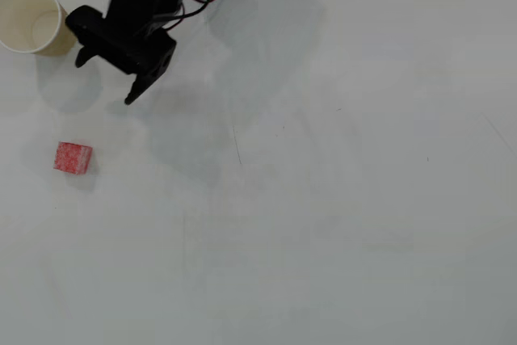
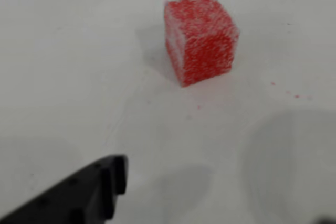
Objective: Pick up the cube and drop it in the cup.
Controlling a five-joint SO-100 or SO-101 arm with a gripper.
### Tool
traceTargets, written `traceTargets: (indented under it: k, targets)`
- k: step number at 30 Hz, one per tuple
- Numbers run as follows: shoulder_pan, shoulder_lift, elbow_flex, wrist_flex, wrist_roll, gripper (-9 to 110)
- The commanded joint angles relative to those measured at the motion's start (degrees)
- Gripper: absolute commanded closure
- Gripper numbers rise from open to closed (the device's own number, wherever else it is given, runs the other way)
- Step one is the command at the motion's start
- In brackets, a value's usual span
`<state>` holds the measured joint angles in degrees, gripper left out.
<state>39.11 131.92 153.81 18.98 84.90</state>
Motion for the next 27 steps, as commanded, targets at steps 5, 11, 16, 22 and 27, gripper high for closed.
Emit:
traceTargets:
  k: [5,11,16,22,27]
  targets:
    - [0.9,-8.6,-17.1,-1.9,-0.4,66]
    - [0.4,-14.7,-23.1,-2.4,-0.3,66]
    - [-0.5,-20.0,-29.0,-1.9,-0.3,66]
    - [-1.0,-27.3,-36.3,-1.8,-0.3,66]
    - [-1.1,-33.2,-42.0,-2.1,-0.3,66]
